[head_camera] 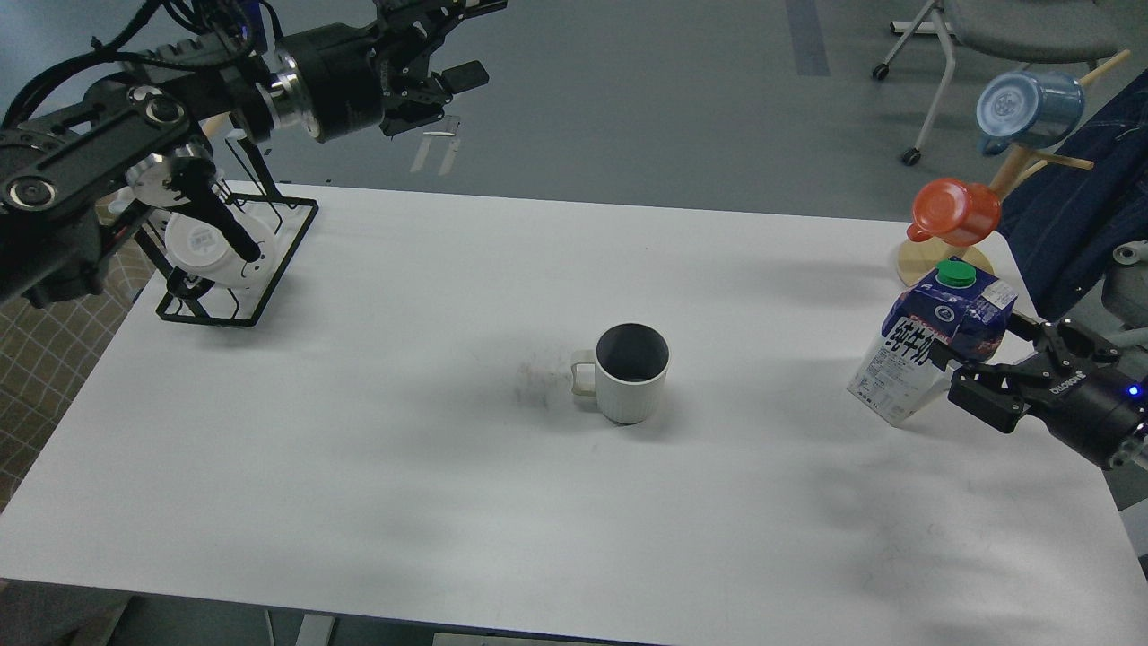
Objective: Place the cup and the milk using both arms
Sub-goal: 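Reach the right gripper to the milk carton and grasp it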
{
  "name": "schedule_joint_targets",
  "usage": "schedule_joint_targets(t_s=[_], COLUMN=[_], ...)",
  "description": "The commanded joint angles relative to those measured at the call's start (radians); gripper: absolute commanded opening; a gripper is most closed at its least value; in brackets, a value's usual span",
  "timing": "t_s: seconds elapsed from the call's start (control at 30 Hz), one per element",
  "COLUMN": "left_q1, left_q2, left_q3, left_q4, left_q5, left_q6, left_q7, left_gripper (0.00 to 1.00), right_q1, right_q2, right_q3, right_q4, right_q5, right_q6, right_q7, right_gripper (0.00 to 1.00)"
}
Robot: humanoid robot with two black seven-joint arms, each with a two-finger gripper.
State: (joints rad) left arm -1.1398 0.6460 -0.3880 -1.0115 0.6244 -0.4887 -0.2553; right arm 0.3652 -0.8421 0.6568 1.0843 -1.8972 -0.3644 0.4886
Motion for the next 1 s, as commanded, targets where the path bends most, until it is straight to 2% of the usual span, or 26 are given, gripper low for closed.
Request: schedule_joint_targets(t_s=[0.0, 0.17, 0.67, 0.73, 0.8, 0.93, 0.97], left_q1=[0.0, 0.008, 0.015, 0.015, 0.015, 0.015, 0.015], left_q2=[0.0, 0.001, 0.003, 0.003, 0.001, 0.001, 0.001], left_q3=[0.0, -0.002, -0.003, -0.003, -0.002, -0.003, -0.003], left_q4=[0.001, 0.001, 0.001, 0.001, 0.001, -0.001, 0.001], left_q5=[0.0, 0.0, 0.0, 0.0, 0.0, 0.0, 0.0], left_q6=[0.0, 0.0, 0.0, 0.0, 0.0, 0.0, 0.0], left_q7=[0.001, 0.001, 0.001, 0.001, 0.001, 0.001, 0.001], left_gripper=[0.92, 0.93, 0.93, 0.93, 0.93, 0.93, 0.93], right_q1=[0.0, 0.001, 0.034, 0.034, 0.032, 0.032, 0.032], right_q2=[0.008, 0.015, 0.067, 0.066, 0.066, 0.06, 0.06], right_q3=[0.0, 0.0, -0.011, -0.013, -0.016, -0.026, -0.026], right_q4=[-0.01, -0.026, -0.053, -0.055, -0.057, -0.055, -0.055], right_q5=[0.0, 0.0, 0.001, 0.0, -0.002, -0.011, -0.013], right_q6=[0.001, 0.001, 0.001, 0.001, 0.001, 0.001, 0.001], right_q7=[0.0, 0.0, 0.0, 0.0, 0.0, 0.0, 0.0], right_gripper=[0.93, 0.83, 0.78, 0.68, 0.39, 0.27, 0.2])
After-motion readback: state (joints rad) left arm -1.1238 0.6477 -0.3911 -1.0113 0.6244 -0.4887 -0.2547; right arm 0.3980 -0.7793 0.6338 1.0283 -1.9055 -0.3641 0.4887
